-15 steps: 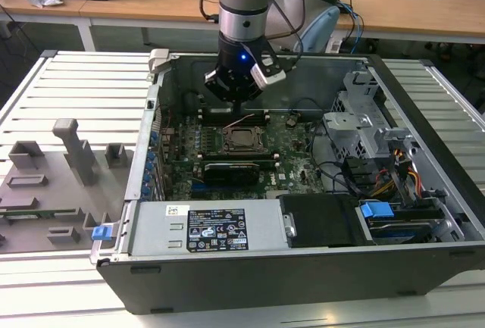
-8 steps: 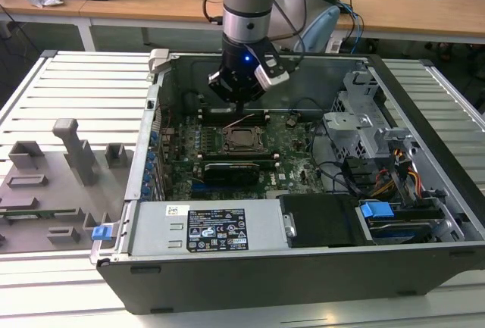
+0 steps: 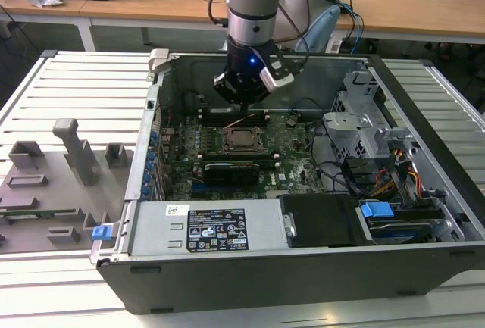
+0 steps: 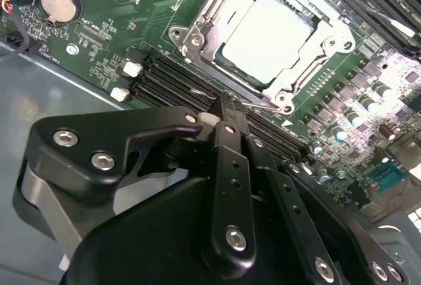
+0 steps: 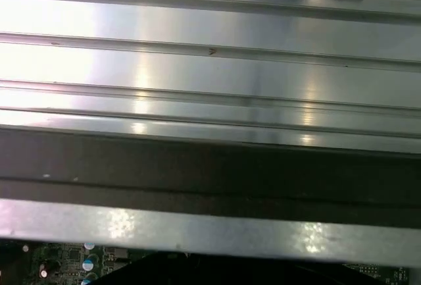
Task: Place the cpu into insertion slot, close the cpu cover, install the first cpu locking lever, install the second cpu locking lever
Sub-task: 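Install the first cpu locking lever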
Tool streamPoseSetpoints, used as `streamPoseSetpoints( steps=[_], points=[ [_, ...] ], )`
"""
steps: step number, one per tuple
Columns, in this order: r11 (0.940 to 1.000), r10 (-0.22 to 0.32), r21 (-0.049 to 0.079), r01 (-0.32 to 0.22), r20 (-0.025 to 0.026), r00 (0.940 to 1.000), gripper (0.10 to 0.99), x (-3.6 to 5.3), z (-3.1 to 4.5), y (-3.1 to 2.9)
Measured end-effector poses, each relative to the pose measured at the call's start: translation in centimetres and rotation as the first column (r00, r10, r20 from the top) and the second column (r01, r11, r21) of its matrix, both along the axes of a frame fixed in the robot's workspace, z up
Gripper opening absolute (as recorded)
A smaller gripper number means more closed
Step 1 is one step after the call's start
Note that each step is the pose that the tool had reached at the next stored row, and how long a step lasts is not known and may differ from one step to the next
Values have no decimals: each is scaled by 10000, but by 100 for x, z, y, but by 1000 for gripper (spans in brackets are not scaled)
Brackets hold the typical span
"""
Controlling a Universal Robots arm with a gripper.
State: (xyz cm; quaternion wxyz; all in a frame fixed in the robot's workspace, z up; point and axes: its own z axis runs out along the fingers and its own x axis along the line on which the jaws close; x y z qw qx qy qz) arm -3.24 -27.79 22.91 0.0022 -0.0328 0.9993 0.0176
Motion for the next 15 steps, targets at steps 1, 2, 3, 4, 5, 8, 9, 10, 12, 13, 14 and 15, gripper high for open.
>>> streamPoseSetpoints(
  steps=[1,2,3,4,5,8,9,10,12,13,14,15],
  points=[
    [10000,0,-1,0,0,10000,106,5,-4,2],
    [10000,0,0,0,1,10000,106,11,-9,5],
    [10000,-1,0,1,1,10000,106,14,-12,8],
    [10000,0,1,0,2,10000,106,21,-16,12],
    [10000,0,2,0,2,10000,106,26,-21,14],
    [10000,1,1,-1,1,10000,106,49,-40,18],
    [10000,1,0,-1,0,10000,106,56,-48,19],
    [10000,1,1,-1,1,10000,106,63,-56,19],
    [10000,1,0,-1,1,10000,106,74,-73,21],
    [10000,1,-1,-1,-1,10000,106,78,-88,24],
    [10000,1,-1,-1,0,10000,106,87,-103,26],
    [10000,0,-1,0,1,10000,106,93,-118,27]
  ],
)
